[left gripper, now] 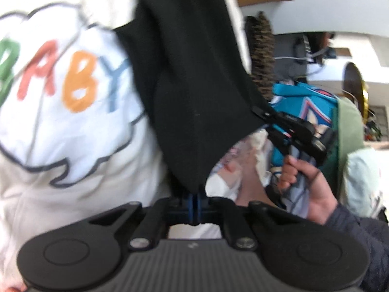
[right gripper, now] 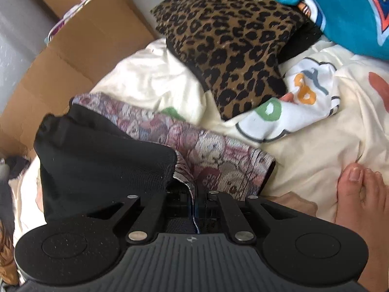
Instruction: Fold clothes
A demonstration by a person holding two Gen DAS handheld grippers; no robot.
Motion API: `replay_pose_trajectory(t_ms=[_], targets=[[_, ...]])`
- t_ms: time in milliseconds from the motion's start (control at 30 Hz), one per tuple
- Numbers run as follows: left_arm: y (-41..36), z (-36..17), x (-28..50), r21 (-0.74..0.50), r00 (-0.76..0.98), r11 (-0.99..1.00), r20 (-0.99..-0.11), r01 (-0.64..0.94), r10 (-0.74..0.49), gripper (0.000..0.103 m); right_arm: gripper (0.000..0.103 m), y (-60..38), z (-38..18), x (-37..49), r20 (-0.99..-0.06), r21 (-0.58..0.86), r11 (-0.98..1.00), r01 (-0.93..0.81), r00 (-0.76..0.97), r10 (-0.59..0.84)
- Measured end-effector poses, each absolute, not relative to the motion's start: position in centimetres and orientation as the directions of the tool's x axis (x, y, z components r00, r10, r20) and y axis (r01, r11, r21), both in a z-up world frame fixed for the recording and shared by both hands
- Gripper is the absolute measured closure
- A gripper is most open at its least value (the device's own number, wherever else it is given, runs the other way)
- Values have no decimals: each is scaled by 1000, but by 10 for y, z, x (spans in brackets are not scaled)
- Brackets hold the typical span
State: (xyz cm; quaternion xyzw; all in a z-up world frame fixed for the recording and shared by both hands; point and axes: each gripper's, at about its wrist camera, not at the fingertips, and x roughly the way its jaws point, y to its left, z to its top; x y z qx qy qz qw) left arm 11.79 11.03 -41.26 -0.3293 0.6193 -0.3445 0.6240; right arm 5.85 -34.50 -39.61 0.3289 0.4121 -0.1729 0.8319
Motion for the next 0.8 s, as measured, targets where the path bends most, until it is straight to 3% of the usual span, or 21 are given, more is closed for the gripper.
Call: replay_pose_trajectory(t_ms=[267, 467, 533, 633, 700, 733, 800], targets=[[104, -410, 130, -854, 9, 515, -515, 71, -857, 101, 102, -360, -384, 57, -774, 413, 714, 565, 632, -52], [90, -420, 134, -810, -32, 578, -583, 95, -812, 100, 101, -383, -407, 53, -800, 429, 645, 632, 598, -54], [86, -423, 134, -806, -44, 585, -590, 91, -806, 91, 99, -388, -413, 51, -800, 439, 633, 638, 598, -48], [89, -426, 132, -830, -27, 556, -557, 53, -830, 60, 91, -391, -413, 52, -798, 439, 639, 632, 601, -47], [95, -428, 131, -844, -8, 535, -535, 31, -845, 57, 79, -393, -413, 51, -795, 437, 638, 634, 604, -55], [98, -429, 130, -848, -4, 530, -530, 23, -848, 58, 78, -395, -413, 51, -793, 440, 632, 637, 606, -58], [99, -432, 130, -842, -17, 539, -539, 17, -842, 67, 78, -397, -414, 50, -790, 445, 625, 641, 610, -64]])
